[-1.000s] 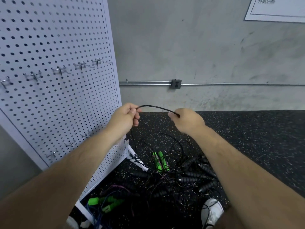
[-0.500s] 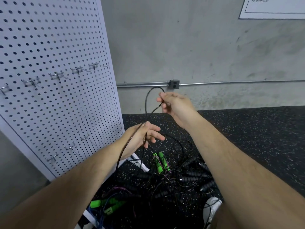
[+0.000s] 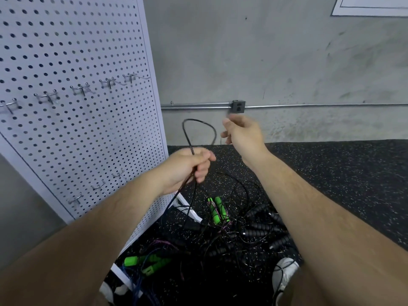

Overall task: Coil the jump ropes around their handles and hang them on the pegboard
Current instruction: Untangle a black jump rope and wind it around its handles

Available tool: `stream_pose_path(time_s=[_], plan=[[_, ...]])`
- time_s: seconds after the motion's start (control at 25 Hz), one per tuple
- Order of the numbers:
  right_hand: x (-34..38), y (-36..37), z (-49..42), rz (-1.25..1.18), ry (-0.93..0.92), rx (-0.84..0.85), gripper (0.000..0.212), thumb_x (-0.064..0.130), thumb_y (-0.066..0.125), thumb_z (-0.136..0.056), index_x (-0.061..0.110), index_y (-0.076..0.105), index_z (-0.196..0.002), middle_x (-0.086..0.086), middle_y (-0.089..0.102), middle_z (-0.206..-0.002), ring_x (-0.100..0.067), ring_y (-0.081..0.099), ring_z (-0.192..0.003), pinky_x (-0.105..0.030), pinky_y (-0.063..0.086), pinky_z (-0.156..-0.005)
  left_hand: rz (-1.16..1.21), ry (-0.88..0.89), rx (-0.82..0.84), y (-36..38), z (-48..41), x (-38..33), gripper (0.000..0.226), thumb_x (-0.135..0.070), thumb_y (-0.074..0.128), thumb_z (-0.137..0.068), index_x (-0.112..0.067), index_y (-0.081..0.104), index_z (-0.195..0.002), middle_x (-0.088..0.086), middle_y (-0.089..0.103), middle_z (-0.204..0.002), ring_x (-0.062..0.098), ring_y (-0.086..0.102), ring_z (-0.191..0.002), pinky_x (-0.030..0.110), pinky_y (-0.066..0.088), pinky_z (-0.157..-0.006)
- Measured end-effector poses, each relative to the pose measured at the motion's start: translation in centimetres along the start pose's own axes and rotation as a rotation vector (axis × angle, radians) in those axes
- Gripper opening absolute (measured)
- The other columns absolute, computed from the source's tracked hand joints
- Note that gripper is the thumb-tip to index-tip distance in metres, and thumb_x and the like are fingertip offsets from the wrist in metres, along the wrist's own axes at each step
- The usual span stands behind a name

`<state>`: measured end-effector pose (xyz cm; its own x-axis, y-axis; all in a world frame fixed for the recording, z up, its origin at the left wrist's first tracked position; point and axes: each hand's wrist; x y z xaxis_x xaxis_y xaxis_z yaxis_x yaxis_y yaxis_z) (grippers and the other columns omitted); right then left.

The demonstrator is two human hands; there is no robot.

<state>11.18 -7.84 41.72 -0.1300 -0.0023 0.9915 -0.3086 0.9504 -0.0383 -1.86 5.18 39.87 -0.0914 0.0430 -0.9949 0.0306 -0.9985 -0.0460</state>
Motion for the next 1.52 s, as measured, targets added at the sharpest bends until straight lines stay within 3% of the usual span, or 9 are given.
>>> stream_pose_path(time_s=[0.08,0.2,0.28,0.56,0.8,1.04,1.2,1.36,1.52], plan=[[-0.6,0.6,0.9,0.119,0.032,0.077,0.013,0.012,0.054,-0.095,0.016,0.057,-0.107,-0.002,0.062,-0.087,-0.015,0.058,-0.073,-0.031,0.048,-0.067,0.16,0.068,-0.179,-0.2,-0.7,-0.8,0.022,-0.017,0.038,-0.109,-0.004,0.055,-0.103,-0.004,0.041,-0.06,0.013,0.04,-0.058,0.025,0.04,-0.057],[-0.8,1.9,3.7,0.318,0.111,0.646,0.017,0.009,0.063,-0.088,0.012,0.063,-0.106,-0.004,0.065,-0.087,-0.011,0.059,-0.069,-0.027,0.048,-0.061,0.309,0.144,-0.316,-0.7,-1.4,-2.3,0.021,-0.016,0.038,-0.11,-0.006,0.055,-0.101,-0.003,0.041,-0.062,0.013,0.043,-0.058,0.026,0.042,-0.058],[-1.2,2.9,5.2,0.451,0.056,0.803,0.022,0.02,0.07,-0.091,0.007,0.066,-0.108,-0.001,0.068,-0.087,-0.004,0.062,-0.066,-0.024,0.051,-0.062,0.351,0.176,-0.36,-0.9,-1.7,-2.8,0.022,-0.016,0.038,-0.11,-0.007,0.056,-0.099,-0.001,0.042,-0.064,0.014,0.046,-0.06,0.027,0.045,-0.061],[-0.8,4.0,3.2,0.221,-0.058,0.396,0.021,0.014,0.06,-0.1,-0.003,0.066,-0.09,-0.014,0.07,-0.076,-0.017,0.061,-0.059,-0.035,0.055,-0.063,0.049,0.033,-0.159,-2.7,0.0,-1.0,0.056,-0.054,0.037,-0.102,-0.007,0.058,-0.125,0.009,0.07,-0.118,0.021,0.065,-0.11,0.033,0.047,-0.098],[-0.5,4.1,1.6,0.013,-0.046,0.285,0.02,0.016,0.059,-0.101,0.0,0.068,-0.094,-0.009,0.068,-0.074,-0.022,0.058,-0.064,-0.034,0.05,-0.062,-0.432,-0.025,-0.214,-2.2,0.9,1.7,0.027,-0.031,0.04,-0.109,-0.021,0.064,-0.105,-0.004,0.074,-0.087,0.017,0.073,-0.096,0.047,0.051,-0.103],[-2.6,4.3,4.7,0.541,-0.018,0.704,0.018,0.018,0.069,-0.092,0.014,0.067,-0.11,-0.001,0.072,-0.098,-0.011,0.064,-0.072,-0.03,0.057,-0.07,-0.005,0.217,-0.427,-1.5,-1.1,-2.4,0.029,-0.029,0.038,-0.11,-0.013,0.054,-0.093,-0.009,0.043,-0.063,0.008,0.044,-0.056,0.027,0.046,-0.064],[-2.8,5.0,4.4,0.407,-0.037,0.617,0.013,0.013,0.061,-0.099,0.006,0.071,-0.101,-0.011,0.074,-0.092,-0.014,0.064,-0.069,-0.034,0.058,-0.074,0.054,0.241,-0.442,-2.3,-1.3,-2.7,0.026,-0.028,0.043,-0.109,-0.012,0.06,-0.096,-0.002,0.053,-0.07,0.013,0.055,-0.067,0.029,0.051,-0.071],[-2.9,4.8,4.2,0.51,-0.022,0.844,0.031,0.006,0.076,-0.084,0.017,0.066,-0.112,0.003,0.071,-0.101,-0.011,0.065,-0.084,-0.028,0.053,-0.082,0.383,0.19,-0.49,-3.5,-1.2,-2.4,0.028,-0.026,0.039,-0.11,-0.01,0.051,-0.091,-0.003,0.043,-0.062,0.013,0.048,-0.057,0.031,0.051,-0.066],[-3.4,5.7,4.7,0.6,-0.125,0.614,0.018,0.024,0.069,-0.095,0.007,0.073,-0.091,-0.01,0.073,-0.081,-0.013,0.059,-0.062,-0.035,0.056,-0.069,0.263,0.138,-0.514,-3.8,-0.6,-2.3,0.048,-0.052,0.04,-0.104,-0.009,0.061,-0.104,0.0,0.061,-0.079,0.017,0.062,-0.078,0.03,0.054,-0.074]])
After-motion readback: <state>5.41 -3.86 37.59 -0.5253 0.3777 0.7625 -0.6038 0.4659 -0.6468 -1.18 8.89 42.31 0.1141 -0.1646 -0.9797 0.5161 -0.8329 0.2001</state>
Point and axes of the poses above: each hand's wrist, its own z-axis away from the middle knuckle, its own y-axis out of the palm, x = y × z
